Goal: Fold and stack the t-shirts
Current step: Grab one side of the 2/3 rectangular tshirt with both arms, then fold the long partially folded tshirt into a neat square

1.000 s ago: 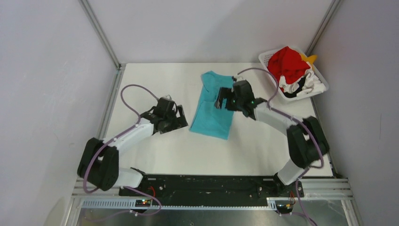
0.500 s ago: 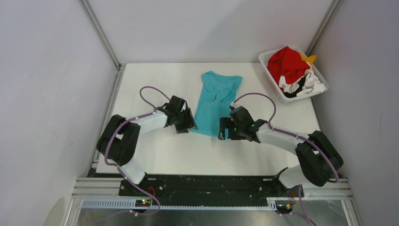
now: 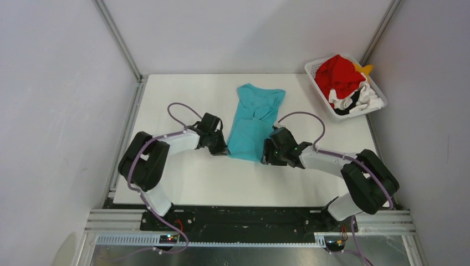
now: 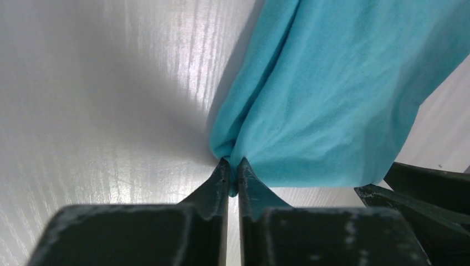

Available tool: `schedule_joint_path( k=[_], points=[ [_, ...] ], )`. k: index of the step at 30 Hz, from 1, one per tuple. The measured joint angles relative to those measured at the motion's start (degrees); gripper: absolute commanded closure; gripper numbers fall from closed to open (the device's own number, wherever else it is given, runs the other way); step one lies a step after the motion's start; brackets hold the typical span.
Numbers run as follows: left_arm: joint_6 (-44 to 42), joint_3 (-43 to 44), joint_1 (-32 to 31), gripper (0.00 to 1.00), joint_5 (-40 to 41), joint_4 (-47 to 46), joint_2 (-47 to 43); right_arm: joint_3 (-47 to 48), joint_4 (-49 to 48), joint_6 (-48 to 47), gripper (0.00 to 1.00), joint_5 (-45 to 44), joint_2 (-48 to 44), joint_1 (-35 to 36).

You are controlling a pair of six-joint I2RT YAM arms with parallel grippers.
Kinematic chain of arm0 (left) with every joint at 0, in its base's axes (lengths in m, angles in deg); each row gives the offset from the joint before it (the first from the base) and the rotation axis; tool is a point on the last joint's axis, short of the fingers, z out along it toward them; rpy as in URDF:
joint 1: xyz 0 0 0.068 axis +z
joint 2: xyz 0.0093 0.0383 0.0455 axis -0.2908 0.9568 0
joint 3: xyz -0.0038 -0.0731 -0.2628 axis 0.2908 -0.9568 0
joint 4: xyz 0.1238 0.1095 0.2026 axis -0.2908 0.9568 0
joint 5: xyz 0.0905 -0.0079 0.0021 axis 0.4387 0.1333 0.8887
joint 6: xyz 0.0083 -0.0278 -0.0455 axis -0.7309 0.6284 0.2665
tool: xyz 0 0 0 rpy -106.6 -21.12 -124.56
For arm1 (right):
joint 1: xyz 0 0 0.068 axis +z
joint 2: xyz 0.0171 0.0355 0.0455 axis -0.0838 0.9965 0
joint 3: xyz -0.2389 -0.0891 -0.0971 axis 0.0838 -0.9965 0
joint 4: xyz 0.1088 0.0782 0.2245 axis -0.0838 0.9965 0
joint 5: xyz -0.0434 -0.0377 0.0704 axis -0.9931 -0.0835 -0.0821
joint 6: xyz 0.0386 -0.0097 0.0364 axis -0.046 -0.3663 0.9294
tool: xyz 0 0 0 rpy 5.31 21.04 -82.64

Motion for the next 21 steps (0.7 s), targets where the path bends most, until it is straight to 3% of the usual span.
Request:
schedule_joint_path(
  k=[3,8,13,21],
  points=[
    [0.1,0.6,0.0,1.0,-0.1,0.0,0.5,0.0,-1.5,0.5,0.58,0.5,0.9,0.1],
    [0.1,1.1,-0.1,1.0,0.0,-0.1,1.0,0.0,-2.9,1.0,0.67,1.0,2.1,0.9],
    [0.2,1.1,-0.1,1.0,0.5,-0.2,0.9,0.0,-4.3,1.1,1.0,1.2,3.1,1.8],
    [0.1,-5.2,-0.2,1.0,5.2,-1.1,-5.7,0.0,-3.2,1.9,1.0,6.4,2.8,4.5]
  ],
)
